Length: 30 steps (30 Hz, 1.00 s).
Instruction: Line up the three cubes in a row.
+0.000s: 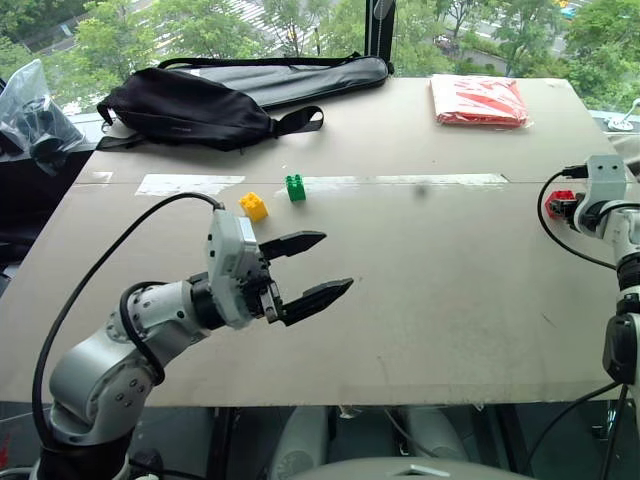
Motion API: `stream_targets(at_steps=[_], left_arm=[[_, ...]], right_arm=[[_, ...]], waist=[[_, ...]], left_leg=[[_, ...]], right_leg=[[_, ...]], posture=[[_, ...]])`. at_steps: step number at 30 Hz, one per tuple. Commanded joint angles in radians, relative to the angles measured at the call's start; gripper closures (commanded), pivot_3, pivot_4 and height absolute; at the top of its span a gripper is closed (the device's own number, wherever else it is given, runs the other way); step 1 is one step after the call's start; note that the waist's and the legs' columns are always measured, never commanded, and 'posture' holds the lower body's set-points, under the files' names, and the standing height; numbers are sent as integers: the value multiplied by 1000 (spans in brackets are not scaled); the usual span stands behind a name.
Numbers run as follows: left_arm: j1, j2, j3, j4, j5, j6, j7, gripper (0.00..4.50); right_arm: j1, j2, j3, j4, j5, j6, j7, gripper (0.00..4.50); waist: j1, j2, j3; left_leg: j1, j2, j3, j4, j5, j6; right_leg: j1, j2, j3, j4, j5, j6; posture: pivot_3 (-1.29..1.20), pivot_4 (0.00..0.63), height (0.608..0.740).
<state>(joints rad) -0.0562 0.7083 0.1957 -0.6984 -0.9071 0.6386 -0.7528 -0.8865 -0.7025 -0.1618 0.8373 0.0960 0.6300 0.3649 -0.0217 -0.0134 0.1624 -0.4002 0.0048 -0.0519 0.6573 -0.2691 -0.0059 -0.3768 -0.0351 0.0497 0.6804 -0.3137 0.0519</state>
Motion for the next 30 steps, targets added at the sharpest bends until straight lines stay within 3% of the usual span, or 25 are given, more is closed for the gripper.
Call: stream_targets(at_steps=[1, 6, 13, 17, 22, 30], left_arm=[[-20, 11, -3, -24, -2, -30, -28, 0], [-20, 5, -24, -7, 25, -41, -32, 0], [103, 22, 27, 11, 132, -127, -70, 0], [194, 47, 77, 33, 138, -166, -150, 0], [214, 99, 140, 100, 114, -191, -268, 0], [219, 110, 165, 110, 121, -198, -298, 0]], right_arm=[[-15, -29, 4, -23, -11, -12, 23, 3215], [36, -25, 12, -171, 35, 11, 148, 3215], [257, -18, 90, -823, 284, 91, 522, 3215], [314, -48, 208, -1025, 317, 51, 669, 3215], [307, -75, 361, -994, 235, -92, 804, 3215], [241, -25, 441, -773, 113, -295, 859, 3215]], waist=[[0, 0, 0], [-1, 0, 0], [-19, 1, 0], [-17, 1, 1], [1, 1, 1], [4, 1, 1]], left_leg=[[0, 0, 0, 0, 0, 0], [0, 0, 0, 0, 0, 0], [0, 1, -2, -1, 0, 0], [1, 1, -3, -2, -3, 4], [1, 0, -8, 1, -3, 5], [1, 1, -8, 2, -2, 3]], right_leg=[[0, 0, 0, 0, 0, 0], [0, 0, 0, 0, 0, 0], [0, 0, 0, 0, 0, 0], [0, -1, -2, 0, 0, 0], [3, -1, -7, -1, 0, 0], [3, -1, -7, -1, 0, -1]], posture=[[0, 150, 740], [0, 150, 740], [0, 150, 740], [0, 150, 740], [0, 150, 740], [0, 150, 740]])
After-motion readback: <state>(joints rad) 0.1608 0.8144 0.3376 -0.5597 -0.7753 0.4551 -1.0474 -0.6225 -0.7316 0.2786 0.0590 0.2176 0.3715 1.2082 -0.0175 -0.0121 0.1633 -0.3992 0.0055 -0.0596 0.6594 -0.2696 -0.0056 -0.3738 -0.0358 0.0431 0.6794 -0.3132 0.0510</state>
